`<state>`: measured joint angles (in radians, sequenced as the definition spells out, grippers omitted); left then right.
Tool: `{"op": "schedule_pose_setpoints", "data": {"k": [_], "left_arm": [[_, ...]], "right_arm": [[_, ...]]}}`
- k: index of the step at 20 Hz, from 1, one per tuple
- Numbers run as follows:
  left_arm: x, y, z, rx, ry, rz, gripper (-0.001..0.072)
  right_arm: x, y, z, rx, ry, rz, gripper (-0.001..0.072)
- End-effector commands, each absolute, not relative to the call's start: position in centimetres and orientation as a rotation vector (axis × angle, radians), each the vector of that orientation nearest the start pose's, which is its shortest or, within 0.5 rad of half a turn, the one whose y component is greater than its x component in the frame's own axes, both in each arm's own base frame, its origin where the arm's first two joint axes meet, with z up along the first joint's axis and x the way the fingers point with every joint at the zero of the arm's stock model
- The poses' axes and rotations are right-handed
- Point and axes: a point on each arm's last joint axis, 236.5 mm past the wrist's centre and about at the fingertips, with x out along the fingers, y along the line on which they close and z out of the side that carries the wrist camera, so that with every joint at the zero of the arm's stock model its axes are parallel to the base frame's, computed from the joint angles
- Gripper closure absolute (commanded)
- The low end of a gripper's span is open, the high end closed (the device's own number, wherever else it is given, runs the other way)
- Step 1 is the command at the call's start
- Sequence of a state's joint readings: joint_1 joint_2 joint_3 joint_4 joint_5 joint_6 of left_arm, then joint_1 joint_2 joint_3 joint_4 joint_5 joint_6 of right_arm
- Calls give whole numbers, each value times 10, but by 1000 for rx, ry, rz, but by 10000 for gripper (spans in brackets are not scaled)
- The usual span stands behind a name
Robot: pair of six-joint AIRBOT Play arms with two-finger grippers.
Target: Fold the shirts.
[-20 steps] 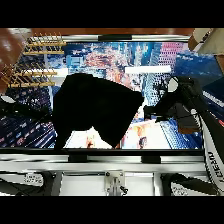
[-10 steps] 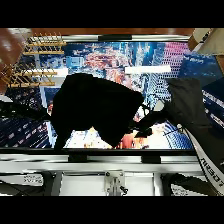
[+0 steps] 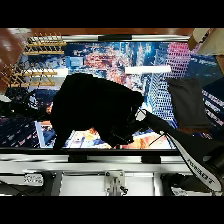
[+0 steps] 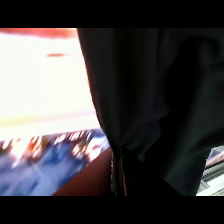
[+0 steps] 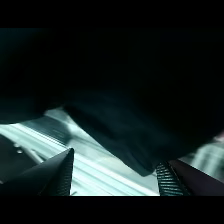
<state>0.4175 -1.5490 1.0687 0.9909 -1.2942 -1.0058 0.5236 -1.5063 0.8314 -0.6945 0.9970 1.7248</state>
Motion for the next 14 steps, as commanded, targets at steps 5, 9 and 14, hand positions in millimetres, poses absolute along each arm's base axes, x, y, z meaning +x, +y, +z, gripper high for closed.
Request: {"op": "schedule_pose_setpoints", "data": {"k": [5,9,14], "left_arm": [[381,13,-32,-507,1314,-439,679],[429,11,87,-476,966,-447,680],[420,6,390,-361,129,-392,679]], "right_arm": [[222,333,-92,685,1737,475,641],[255,302,-9,387,1540,663,641],[333,173,227,193,853,494,641]]}}
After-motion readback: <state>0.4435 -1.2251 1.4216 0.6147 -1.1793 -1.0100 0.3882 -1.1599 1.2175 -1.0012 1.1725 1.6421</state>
